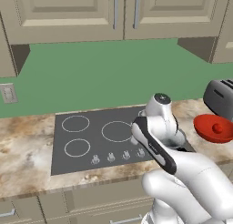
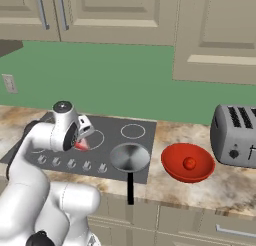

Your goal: Place the steak on the plate and place the tomato on the same plate.

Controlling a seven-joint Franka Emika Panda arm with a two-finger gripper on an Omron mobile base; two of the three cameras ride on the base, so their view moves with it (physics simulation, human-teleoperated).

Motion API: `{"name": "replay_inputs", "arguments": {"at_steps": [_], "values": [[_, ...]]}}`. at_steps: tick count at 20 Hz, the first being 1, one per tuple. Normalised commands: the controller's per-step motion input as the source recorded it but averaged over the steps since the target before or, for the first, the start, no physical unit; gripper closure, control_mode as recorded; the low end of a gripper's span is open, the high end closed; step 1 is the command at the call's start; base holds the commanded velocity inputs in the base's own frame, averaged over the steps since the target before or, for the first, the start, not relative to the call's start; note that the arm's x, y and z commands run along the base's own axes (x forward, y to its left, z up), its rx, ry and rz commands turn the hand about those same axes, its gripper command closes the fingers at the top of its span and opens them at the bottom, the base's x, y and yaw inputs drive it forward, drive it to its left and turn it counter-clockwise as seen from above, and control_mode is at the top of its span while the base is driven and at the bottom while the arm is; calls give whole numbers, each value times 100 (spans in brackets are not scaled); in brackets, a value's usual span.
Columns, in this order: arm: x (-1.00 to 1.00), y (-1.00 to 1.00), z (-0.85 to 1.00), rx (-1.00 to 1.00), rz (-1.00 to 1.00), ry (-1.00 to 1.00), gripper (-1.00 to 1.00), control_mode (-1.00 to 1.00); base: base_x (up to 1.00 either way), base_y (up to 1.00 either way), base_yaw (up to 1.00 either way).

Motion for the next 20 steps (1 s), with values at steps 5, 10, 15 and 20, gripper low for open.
{"name": "replay_inputs", "arguments": {"at_steps": [5,10,15,20], "values": [[0,60,2,-6,6,0,100,-100,0,0,0],[0,63,3,-4,10,0,100,-100,0,0,0],[0,67,1,-2,13,0,100,-100,0,0,0],[0,66,0,0,17,0,100,-100,0,0,0]]}}
